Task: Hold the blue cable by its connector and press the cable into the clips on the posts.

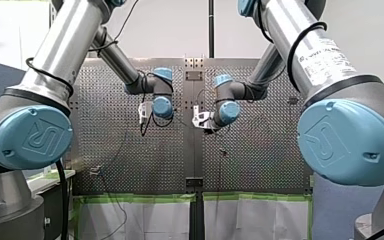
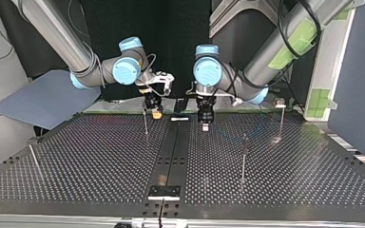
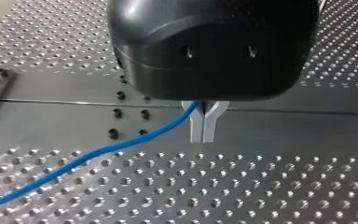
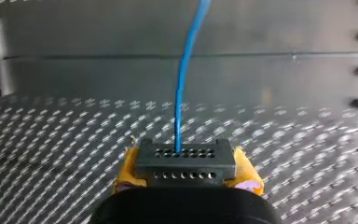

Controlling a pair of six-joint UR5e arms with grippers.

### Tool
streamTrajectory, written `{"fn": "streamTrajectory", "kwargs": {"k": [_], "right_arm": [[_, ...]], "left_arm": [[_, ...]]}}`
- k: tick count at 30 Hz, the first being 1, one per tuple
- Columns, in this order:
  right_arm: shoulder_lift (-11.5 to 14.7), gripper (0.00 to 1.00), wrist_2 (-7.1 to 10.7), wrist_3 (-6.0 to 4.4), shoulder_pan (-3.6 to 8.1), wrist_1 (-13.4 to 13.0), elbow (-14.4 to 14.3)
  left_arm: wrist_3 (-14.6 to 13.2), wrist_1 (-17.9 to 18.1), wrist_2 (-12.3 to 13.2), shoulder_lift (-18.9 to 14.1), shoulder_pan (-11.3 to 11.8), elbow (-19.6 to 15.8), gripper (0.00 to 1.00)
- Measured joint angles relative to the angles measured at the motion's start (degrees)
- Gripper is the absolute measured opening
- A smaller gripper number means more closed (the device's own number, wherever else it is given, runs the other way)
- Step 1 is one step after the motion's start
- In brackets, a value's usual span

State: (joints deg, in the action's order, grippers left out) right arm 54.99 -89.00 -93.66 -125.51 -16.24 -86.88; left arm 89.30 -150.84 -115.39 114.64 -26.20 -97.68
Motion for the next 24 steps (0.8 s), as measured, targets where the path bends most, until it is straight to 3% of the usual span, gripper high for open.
{"fn": "streamTrajectory", "kwargs": {"k": [7, 16, 24], "right_arm": [[0.0, 0.00, -1.90, 0.53, 0.47, -2.0, -3.7], [0.0, 0.00, -2.06, 0.90, 1.32, -6.7, -8.1], [0.0, 0.00, -2.06, 1.01, 1.54, -9.0, -10.1]], "left_arm": [[0.5, 0.9, -0.9, 2.6, -0.9, -0.3, 0.00], [0.4, 1.1, -1.6, 7.8, -2.6, -0.3, 0.00], [0.7, 0.4, -1.7, 8.7, -4.2, -0.3, 0.00]]}}
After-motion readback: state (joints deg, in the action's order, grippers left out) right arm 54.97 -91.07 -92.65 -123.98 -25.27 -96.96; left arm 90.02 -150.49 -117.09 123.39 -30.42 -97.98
